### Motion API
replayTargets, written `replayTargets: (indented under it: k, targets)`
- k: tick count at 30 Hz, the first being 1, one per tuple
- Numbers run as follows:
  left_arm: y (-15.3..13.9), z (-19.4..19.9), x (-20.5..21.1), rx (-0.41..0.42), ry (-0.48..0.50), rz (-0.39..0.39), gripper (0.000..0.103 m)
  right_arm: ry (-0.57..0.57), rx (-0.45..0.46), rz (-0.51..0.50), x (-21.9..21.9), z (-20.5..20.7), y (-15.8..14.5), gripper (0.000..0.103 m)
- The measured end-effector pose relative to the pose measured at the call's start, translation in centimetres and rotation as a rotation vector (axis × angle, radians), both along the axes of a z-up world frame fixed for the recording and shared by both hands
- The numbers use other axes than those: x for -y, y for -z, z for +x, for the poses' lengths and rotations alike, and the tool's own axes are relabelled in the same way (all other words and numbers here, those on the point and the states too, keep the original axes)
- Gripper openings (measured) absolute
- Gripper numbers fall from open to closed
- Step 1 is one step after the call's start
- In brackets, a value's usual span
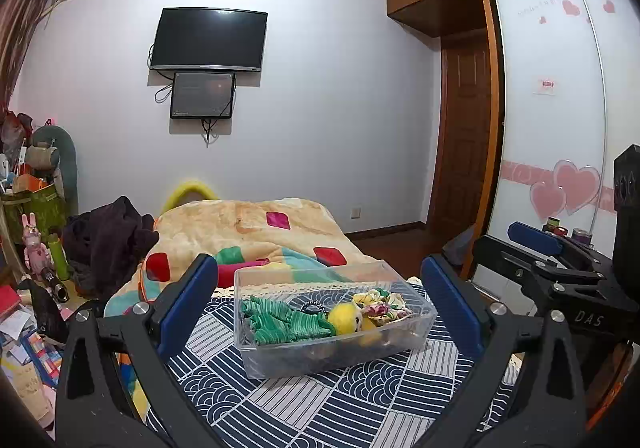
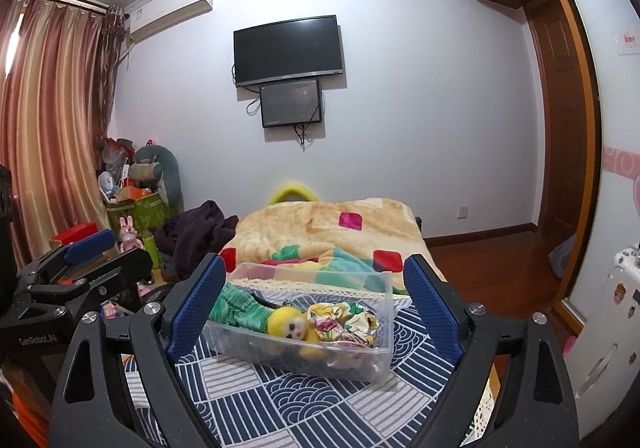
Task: Organize soft objects
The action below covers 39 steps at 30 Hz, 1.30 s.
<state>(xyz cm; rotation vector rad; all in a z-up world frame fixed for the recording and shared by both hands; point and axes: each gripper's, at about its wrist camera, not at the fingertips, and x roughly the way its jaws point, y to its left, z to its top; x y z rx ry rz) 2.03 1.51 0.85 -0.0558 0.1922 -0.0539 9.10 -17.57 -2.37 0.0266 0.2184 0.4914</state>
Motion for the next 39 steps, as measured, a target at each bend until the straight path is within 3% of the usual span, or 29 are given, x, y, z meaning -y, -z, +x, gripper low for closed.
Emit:
replayTargets:
  k: [39]
  targets:
    - [0.48,-0.11,0.35,-0.014,0.015,-0.004,0.103,-0.009,0.001,-0.012,-0.17,-0.19,0.04,0.089]
